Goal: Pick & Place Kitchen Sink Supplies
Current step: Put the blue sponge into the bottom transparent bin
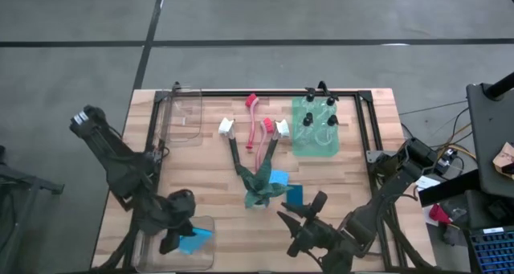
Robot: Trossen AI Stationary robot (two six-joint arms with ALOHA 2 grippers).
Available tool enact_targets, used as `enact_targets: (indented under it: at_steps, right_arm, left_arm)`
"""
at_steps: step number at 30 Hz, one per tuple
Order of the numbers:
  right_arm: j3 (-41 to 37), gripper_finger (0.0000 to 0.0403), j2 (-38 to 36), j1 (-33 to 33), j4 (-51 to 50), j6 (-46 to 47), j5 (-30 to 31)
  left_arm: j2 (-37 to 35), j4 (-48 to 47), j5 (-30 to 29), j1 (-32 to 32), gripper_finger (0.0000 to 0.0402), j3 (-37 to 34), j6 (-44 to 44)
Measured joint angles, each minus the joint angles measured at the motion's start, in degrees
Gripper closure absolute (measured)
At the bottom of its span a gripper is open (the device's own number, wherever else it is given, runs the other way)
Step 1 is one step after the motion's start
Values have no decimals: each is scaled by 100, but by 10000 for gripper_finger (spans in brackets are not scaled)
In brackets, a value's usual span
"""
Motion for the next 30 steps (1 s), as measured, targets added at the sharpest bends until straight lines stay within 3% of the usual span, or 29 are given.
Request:
enact_targets:
  at_steps: [6, 16, 25, 30]
  right_arm:
    - [-17, 287, 0, 0, -7, -2, 98]
    - [-20, 281, 0, 26, -17, 55, 136]
    - [-23, 278, 0, 26, -35, 138, 136]
    - [-34, 287, -2, 26, -36, 151, 136]
  left_arm:
    - [319, -132, 932, -18, 385, -268, -921]
    - [1121, -210, 2009, -24, 384, -628, -1279]
    - [1589, -205, 2089, 2, 361, -639, -1249]
    - [1642, -221, 1948, 6, 317, -639, -1262]
